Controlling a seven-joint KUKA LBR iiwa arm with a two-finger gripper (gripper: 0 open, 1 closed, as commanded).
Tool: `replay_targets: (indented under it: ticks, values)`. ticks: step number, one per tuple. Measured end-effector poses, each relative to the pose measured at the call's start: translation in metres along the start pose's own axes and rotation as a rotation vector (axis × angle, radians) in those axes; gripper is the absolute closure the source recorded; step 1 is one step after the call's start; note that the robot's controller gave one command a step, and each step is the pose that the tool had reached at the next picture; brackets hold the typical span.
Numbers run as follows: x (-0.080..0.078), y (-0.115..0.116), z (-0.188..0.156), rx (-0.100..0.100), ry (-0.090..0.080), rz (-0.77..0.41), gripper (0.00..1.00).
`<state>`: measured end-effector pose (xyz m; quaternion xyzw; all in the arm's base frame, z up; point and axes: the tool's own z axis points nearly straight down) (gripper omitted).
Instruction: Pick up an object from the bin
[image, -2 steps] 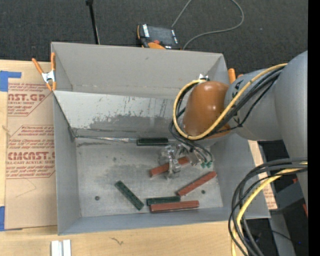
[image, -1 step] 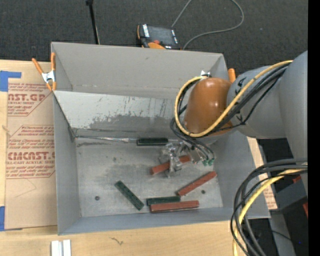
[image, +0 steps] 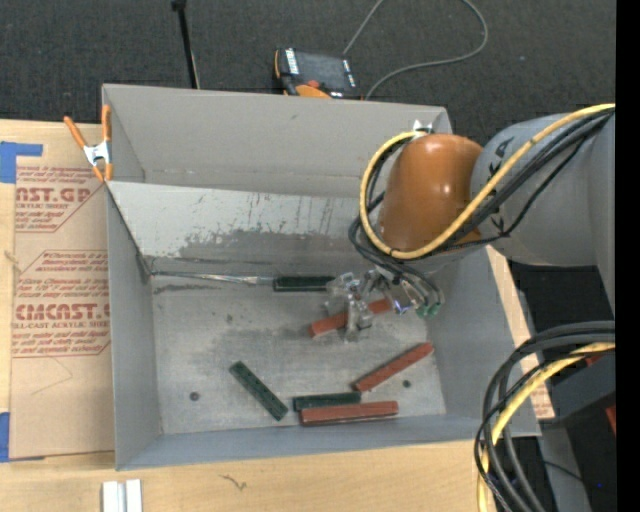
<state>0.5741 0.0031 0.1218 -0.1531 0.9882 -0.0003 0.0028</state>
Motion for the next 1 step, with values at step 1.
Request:
replay_targets:
  ticks: [1]
  values:
    - [-0.0017,0.0003,-0.0380,0.000,-0.001,0.000,1.00]
